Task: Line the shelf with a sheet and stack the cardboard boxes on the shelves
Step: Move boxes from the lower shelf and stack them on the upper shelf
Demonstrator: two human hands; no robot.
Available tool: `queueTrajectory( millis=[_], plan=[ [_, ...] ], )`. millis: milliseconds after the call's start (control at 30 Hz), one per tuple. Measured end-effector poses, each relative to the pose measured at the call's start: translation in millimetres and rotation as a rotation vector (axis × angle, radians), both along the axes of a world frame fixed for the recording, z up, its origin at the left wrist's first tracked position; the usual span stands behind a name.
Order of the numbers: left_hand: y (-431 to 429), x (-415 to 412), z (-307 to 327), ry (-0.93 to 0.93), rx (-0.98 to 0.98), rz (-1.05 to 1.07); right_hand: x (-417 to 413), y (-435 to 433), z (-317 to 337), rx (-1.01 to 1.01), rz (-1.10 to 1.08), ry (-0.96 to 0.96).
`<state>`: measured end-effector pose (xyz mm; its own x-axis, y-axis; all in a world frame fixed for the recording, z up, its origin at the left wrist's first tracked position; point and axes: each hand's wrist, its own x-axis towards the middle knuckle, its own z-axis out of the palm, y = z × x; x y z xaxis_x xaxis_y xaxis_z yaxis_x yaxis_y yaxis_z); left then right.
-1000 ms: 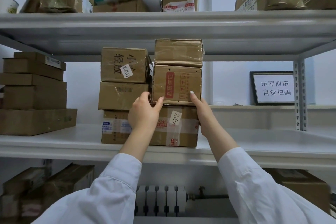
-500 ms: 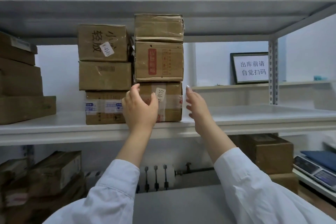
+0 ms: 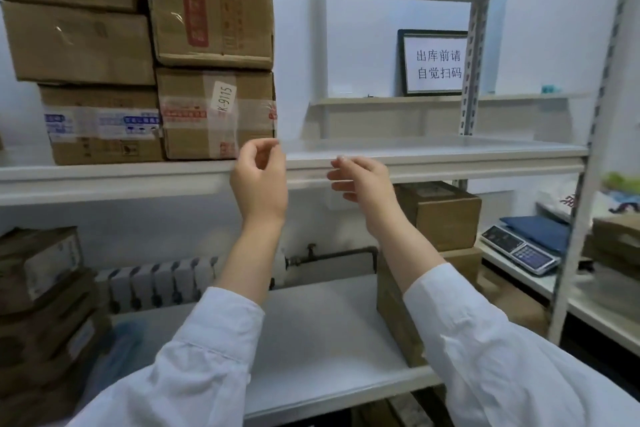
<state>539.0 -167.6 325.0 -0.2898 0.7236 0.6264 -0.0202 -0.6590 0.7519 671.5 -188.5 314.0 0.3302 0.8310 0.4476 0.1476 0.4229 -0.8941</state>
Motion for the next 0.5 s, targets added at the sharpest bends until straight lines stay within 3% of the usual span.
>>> queueTrajectory(
  millis=[233, 500],
  plan=[
    [-8.6, 81.3, -30.3, -0.230, -0.169, -0.215, 62.2, 4.6, -29.6, 0.168, -0.233, 0.377],
    [-6.1, 161.8, -53.5, -0.435, -0.519, -0.381, 141.4, 0.8, -46.0, 0.065, -0.437, 0.446]
  ],
)
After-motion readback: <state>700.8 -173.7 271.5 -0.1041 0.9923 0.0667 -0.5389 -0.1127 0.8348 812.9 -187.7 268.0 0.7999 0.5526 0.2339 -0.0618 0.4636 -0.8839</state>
